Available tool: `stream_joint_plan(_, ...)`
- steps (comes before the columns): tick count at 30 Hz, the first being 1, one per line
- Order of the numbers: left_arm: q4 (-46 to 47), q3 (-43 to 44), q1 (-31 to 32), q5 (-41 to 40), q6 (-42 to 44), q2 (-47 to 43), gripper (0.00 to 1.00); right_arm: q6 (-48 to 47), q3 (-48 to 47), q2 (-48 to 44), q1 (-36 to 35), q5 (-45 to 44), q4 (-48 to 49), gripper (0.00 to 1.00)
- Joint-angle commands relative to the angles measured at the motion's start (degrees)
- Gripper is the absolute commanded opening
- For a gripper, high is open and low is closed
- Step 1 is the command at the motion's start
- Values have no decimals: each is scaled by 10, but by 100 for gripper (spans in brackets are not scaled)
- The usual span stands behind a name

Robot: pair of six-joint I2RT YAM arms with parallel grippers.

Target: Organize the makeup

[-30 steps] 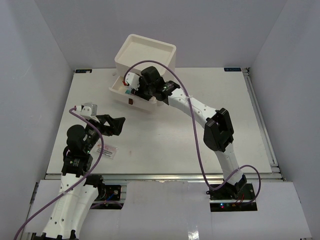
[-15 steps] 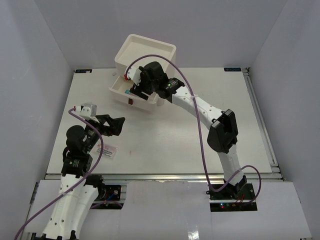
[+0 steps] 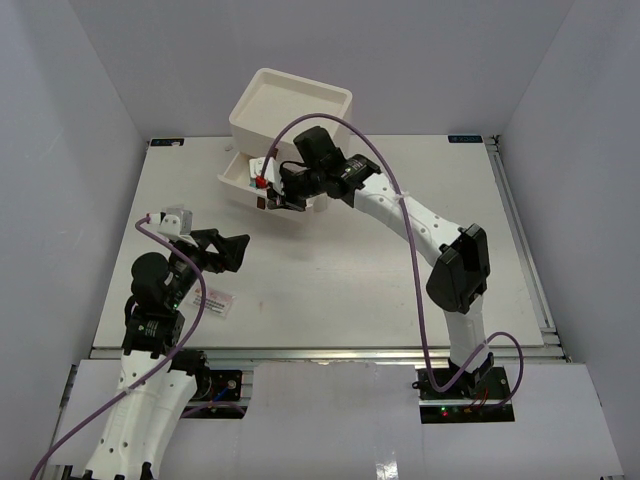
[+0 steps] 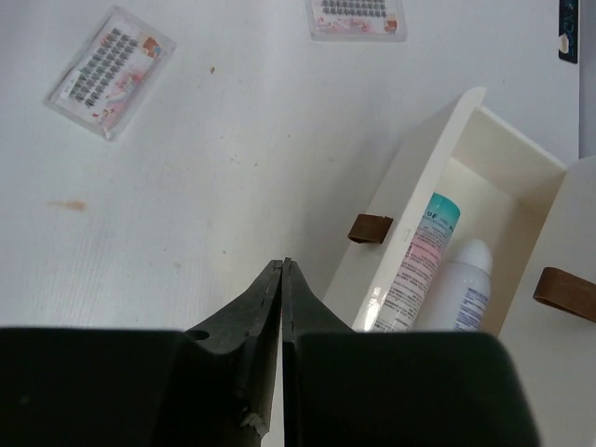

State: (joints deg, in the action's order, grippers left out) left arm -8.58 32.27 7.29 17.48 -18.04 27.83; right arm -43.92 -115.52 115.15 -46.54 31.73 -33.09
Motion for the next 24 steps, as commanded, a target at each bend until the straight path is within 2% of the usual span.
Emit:
stream_joint_plan(1,4,5,-2,-3,2,-6,98,18,14,21,-22,-63,16,8)
stream_joint_plan(2,4,5,-2,-3,2,-7,98,34,17,26,-29,-111,36,8)
stream_joint_plan(10,2,7,-2,-10,3,-4,98,97,-8,97,-77,-288,110,8)
stream_joint_plan(19,-8,11,-2,-34,7,-13,98,138,-27,161,-79,-440,178,8)
stream_joint_plan(22,-8,12,-2,-37,7,-12,98,141,-28,170,-76,-496,204,15)
stream_joint_plan(24,-7,11,-2,-35,7,-11,98,137,-29,175,-71,-524,223,26)
